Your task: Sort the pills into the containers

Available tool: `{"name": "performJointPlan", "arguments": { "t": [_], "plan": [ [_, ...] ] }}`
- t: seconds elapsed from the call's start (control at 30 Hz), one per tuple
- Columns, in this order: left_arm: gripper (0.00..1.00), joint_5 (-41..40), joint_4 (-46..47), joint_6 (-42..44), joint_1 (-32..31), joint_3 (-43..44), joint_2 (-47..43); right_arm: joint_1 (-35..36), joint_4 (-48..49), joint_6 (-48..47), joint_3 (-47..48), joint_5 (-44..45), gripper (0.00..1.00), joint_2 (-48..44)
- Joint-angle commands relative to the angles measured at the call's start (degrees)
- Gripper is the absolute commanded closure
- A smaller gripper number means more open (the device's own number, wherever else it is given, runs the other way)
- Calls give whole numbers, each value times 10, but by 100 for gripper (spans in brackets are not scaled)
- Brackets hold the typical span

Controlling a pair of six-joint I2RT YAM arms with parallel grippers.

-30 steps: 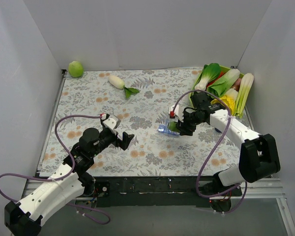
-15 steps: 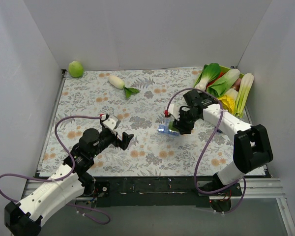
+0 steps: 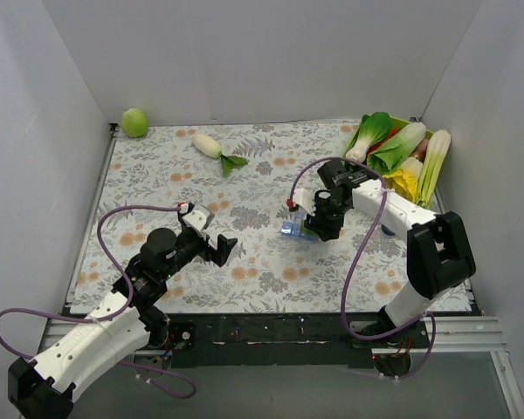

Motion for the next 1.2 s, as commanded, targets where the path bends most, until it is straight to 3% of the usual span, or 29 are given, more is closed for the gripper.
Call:
{"name": "performJointPlan", "arguments": {
  "t": [0.0,1.17],
  "plan": [
    [2,4,5,10,-1,2,-5,9,-33,-3,42,13,99,4],
    [2,19,3,10,-1,4,-7,45,-142,-5,140,78,99,87]
  ]
}}
